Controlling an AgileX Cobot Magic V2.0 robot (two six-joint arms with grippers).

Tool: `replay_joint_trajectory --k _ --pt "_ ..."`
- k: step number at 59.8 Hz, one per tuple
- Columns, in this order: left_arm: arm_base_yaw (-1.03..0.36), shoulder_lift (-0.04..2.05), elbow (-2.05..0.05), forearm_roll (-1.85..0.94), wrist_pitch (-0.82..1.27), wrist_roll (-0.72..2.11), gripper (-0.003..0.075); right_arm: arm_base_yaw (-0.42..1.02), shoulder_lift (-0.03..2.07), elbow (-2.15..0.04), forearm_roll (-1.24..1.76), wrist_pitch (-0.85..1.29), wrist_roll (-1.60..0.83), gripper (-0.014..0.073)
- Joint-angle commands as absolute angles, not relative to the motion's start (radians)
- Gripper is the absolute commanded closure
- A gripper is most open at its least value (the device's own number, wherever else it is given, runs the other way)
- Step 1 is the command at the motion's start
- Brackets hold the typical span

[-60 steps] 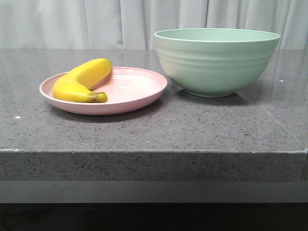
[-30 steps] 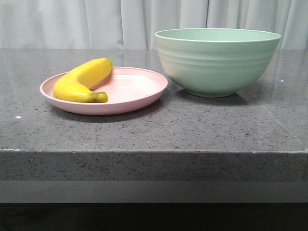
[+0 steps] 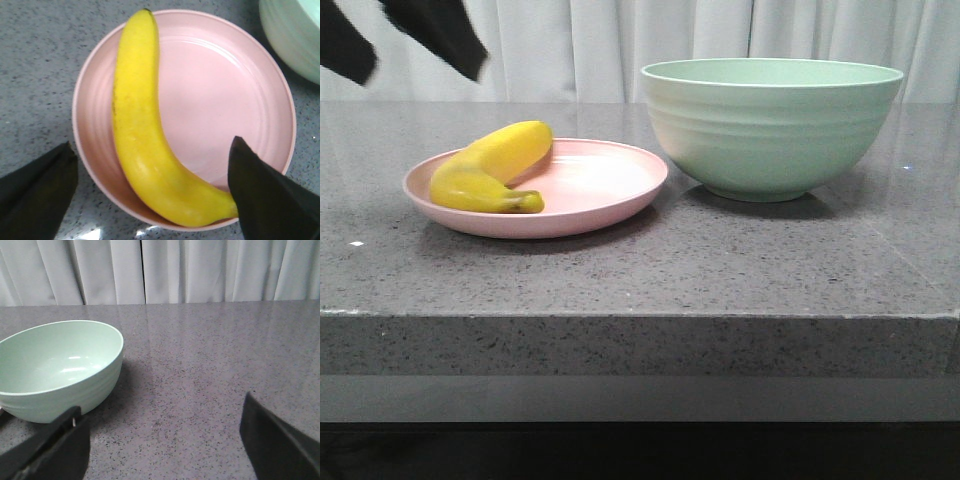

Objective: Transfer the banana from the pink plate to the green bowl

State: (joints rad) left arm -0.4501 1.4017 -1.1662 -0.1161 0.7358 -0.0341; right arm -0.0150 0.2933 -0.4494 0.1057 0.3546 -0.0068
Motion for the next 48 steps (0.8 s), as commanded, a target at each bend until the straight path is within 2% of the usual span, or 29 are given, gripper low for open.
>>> replay_joint_trajectory --k 1,48 --pt "-0.474 1.436 -1.222 -0.135 0.698 -0.045 0.0123 -0.017 0.311 -0.486 0.098 0.266 -0.015 -0.0030" --pt "-0.477 1.590 -1.231 -0.135 0.638 -0.051 0.0123 -0.017 0.311 -0.486 0.098 0.261 -0.015 -0.0030"
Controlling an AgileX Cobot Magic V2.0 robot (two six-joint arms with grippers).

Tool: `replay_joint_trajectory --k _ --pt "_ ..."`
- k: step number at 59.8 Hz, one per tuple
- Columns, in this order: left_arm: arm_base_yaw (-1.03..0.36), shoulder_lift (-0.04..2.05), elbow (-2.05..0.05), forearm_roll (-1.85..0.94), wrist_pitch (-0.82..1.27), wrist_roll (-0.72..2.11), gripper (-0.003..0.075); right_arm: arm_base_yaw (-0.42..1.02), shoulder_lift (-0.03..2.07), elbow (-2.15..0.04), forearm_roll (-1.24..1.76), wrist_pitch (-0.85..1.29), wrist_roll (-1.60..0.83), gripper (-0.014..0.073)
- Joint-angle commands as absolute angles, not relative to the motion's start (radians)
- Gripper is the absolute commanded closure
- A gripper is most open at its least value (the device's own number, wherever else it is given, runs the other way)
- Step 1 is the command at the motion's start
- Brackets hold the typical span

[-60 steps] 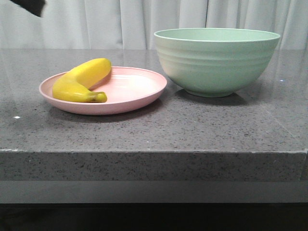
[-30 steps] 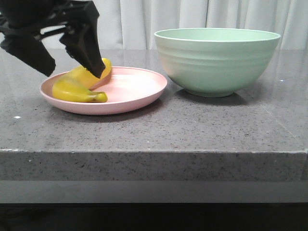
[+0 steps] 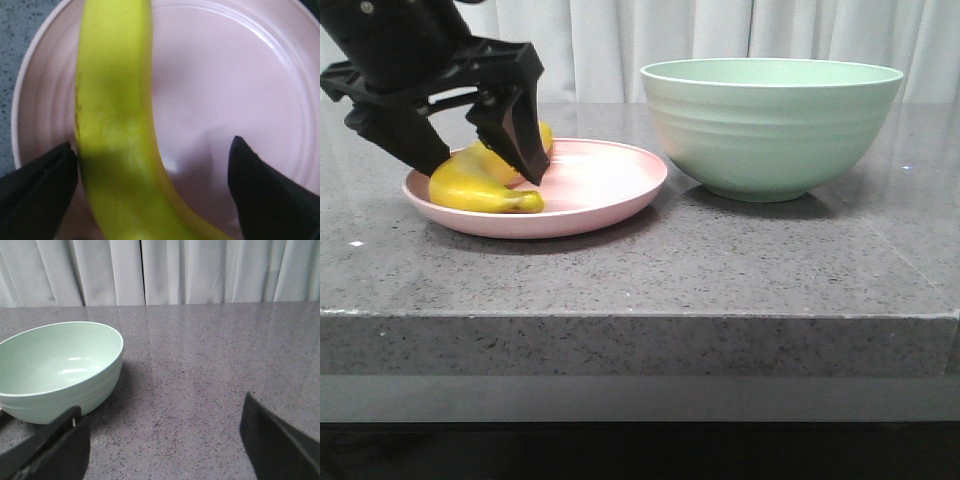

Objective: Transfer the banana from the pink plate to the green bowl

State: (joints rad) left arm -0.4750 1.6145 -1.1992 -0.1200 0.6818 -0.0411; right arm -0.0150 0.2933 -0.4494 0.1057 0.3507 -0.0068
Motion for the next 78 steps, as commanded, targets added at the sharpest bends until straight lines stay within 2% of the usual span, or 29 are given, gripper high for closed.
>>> replay_joint_trajectory --k 1,10,23,35,51,67,78 --pt "-0.477 1.591 -1.231 -0.135 0.638 -0.051 0.0123 -0.017 0.311 -0.486 0.098 0.261 -0.015 -0.0030" --pt "-0.477 1.594 -1.231 -0.135 0.642 -0.051 0.0164 -0.017 0.311 -0.486 0.098 0.261 -0.015 -0.0030" --pt "-0.477 1.594 -1.231 -0.133 0.636 -0.051 0.0379 -0.017 0.311 -0.486 0.098 0.261 -0.015 -0.0030" --pt "-0.477 1.594 -1.231 -0.133 0.603 -0.051 0.0493 -0.017 0.311 -0.486 0.098 0.261 -0.015 -0.0030" --pt "-0.477 1.561 -1.238 -0.133 0.533 -0.051 0.0513 -0.017 0.311 -0.486 0.098 0.261 -0.015 -0.0030" --pt "-0.477 1.362 -1.200 -0.133 0.385 -0.048 0.0513 -0.017 0.311 -0.486 0.098 0.258 -0.015 -0.0030" --pt "-0.477 1.195 -1.054 -0.133 0.232 -0.046 0.0513 -0.017 0.311 -0.486 0.098 0.250 -0.015 -0.0030"
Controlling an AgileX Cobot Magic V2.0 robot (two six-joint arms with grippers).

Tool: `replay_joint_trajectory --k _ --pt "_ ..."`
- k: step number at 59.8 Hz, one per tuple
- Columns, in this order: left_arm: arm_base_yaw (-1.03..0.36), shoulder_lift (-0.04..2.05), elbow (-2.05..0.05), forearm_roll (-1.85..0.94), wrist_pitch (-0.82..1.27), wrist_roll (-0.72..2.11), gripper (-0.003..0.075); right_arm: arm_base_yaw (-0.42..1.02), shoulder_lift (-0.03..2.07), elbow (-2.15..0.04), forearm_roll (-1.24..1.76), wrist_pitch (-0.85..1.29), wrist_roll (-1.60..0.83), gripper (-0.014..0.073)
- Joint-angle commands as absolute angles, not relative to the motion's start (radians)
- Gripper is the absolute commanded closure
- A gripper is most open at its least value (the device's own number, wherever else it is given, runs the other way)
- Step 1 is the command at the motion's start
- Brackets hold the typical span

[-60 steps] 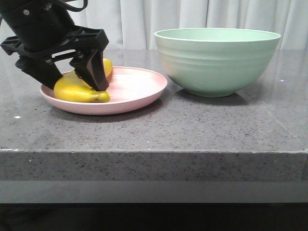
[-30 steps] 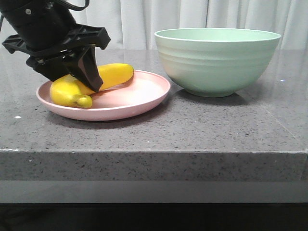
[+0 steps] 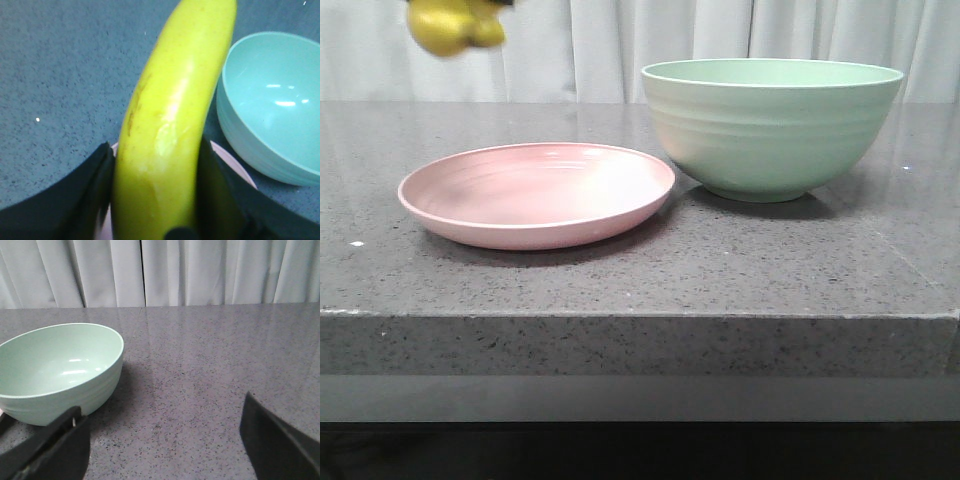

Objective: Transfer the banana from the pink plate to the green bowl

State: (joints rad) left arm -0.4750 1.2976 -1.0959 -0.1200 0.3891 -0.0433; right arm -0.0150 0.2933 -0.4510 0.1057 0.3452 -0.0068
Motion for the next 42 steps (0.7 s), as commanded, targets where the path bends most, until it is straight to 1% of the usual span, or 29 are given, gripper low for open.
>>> replay_joint_trajectory --k 1,10,18,33,42 --pt "-0.477 1.180 -1.038 -0.133 0.217 -0.046 0.0513 -0.017 0.311 -0.486 0.098 0.249 -0.015 -0.0030" --pt "-0.477 1.040 -0.881 -0.133 0.078 -0.046 0.0513 -0.017 0.311 -0.486 0.098 0.247 -0.015 -0.0030" --pt "-0.480 0.948 -0.783 -0.133 0.025 -0.046 0.0513 -0.017 0.312 -0.486 0.104 0.247 -0.015 -0.0030" --pt "-0.483 0.919 -0.763 -0.133 0.026 -0.046 0.0513 -0.016 0.327 -0.501 0.110 0.217 -0.015 -0.0030" --pt "-0.483 0.919 -0.763 -0.133 0.026 -0.046 0.0513 -0.012 0.414 -0.561 0.199 0.227 -0.015 -0.0030"
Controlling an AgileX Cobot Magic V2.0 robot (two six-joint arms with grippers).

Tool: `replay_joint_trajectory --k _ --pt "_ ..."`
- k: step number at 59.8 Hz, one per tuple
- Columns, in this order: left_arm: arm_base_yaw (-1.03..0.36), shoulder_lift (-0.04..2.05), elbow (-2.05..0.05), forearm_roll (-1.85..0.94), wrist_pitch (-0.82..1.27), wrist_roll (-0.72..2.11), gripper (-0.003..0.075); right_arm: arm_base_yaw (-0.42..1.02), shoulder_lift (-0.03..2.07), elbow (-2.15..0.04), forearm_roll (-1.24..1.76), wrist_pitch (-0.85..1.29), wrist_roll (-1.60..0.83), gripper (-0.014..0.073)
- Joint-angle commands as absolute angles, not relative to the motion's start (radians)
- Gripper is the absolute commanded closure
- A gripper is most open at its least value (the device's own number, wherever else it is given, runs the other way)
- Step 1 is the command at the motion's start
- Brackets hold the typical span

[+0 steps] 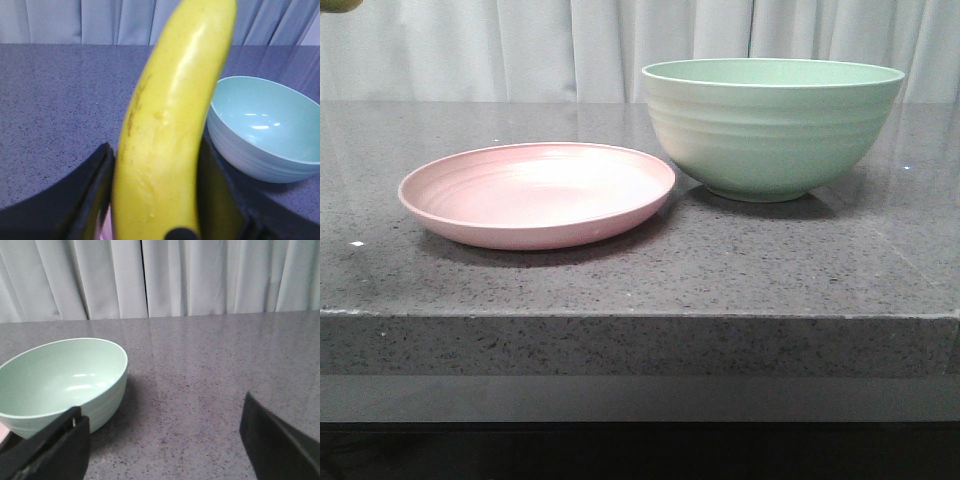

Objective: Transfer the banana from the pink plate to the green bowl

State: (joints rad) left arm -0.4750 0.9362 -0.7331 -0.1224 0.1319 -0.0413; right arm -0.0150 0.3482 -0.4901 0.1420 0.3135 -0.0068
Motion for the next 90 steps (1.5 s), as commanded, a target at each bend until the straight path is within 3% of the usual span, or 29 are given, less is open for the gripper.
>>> replay_joint_trajectory --k 1,16,39,68,90 --pt "-0.483 0.919 -0.763 -0.133 0.026 -0.046 0.0513 -0.009 0.426 -0.571 0.213 0.232 -0.015 -0.0030" --pt "-0.483 0.919 -0.763 -0.133 0.026 -0.046 0.0513 0.169 0.726 -0.805 0.370 0.298 -0.015 -0.0030" --pt "-0.483 0.919 -0.763 -0.133 0.026 -0.046 0.0513 0.580 1.135 -1.092 0.446 0.124 -0.015 -0.0030" --pt "-0.483 0.919 -0.763 -0.133 0.026 -0.046 0.0513 0.732 1.454 -1.445 0.521 0.116 -0.015 -0.0030" --pt "-0.483 0.919 -0.763 -0.133 0.026 -0.046 0.0513 0.771 1.581 -1.557 0.553 0.119 -0.015 -0.0030"
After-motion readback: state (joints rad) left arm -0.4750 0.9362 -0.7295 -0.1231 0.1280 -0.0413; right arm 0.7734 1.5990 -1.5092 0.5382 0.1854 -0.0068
